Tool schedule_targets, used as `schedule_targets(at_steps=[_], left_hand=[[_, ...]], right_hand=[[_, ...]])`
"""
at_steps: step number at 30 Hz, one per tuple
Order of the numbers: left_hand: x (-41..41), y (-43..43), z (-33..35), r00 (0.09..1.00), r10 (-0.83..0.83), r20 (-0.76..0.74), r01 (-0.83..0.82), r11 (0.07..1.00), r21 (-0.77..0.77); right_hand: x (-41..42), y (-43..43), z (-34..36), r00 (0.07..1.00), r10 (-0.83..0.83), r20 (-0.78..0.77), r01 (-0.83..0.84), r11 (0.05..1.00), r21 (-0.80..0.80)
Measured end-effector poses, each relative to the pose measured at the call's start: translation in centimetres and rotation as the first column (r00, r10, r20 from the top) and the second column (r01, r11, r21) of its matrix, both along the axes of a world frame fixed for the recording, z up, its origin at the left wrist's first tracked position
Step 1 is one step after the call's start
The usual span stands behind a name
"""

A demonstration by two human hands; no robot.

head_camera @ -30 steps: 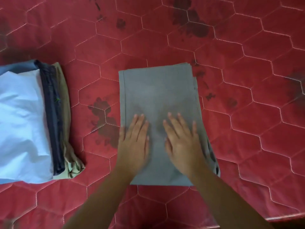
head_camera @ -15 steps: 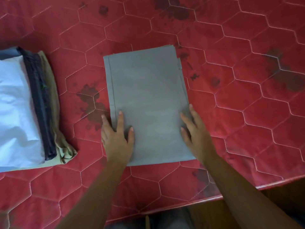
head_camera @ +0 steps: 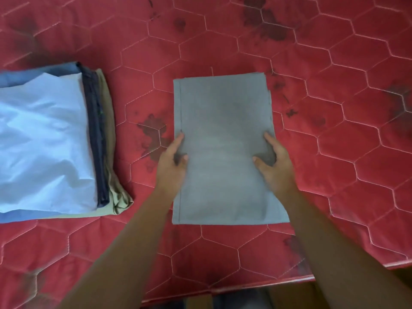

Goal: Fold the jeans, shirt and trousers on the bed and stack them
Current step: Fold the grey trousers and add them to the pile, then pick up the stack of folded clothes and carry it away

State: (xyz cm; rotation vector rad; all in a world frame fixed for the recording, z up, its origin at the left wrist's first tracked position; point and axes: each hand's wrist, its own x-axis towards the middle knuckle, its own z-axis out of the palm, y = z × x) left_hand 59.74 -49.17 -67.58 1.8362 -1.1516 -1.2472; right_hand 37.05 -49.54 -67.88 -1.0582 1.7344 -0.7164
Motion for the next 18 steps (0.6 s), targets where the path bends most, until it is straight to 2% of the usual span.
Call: schedule_targets(at_steps=[5,8,11,13,15,16,18], left_hand=[[5.1,1.2,-0.9,0.968,0.019,0.249,-0.024,1.0,0.016],[6.6,2.5,-0.2,0.935,-0.033,0.353,0.002,0.996,0.088],[7.7,3.4,2.1,0.855,-0.055,0.515,0.12,0.988,-0.093],[9.2,3.6,3.7,0.846,-0.05,0.532,0.179,0.965,-0.193],[11.2,3.2,5.1,0.852,-0.003,0.523,0.17,0.947,-0.272],[12.4,3.0,5.7,0.841,0.034,0.539,0.16,0.938,-0.309],[15.4,2.6,6.2,0.789,0.114,0.604,0.142,0.922,-0.359]], right_hand=[[4.3,0.5,0.2,0.995,0.103,0.008,-0.103,0.995,-0.013],[5.7,0.7,0.2,0.998,0.069,0.007,-0.069,0.998,-0.006],[6.8,1.2,0.9,0.997,-0.049,-0.061,0.051,0.998,0.035],[8.3,1.7,1.5,0.96,-0.077,-0.27,0.085,0.996,0.02],[10.8,1.7,2.3,0.885,-0.022,-0.466,-0.02,0.996,-0.083],[12.5,1.6,2.6,0.88,0.026,-0.474,-0.091,0.989,-0.114],[17.0,1.1,3.6,0.92,0.163,-0.357,-0.219,0.968,-0.122]])
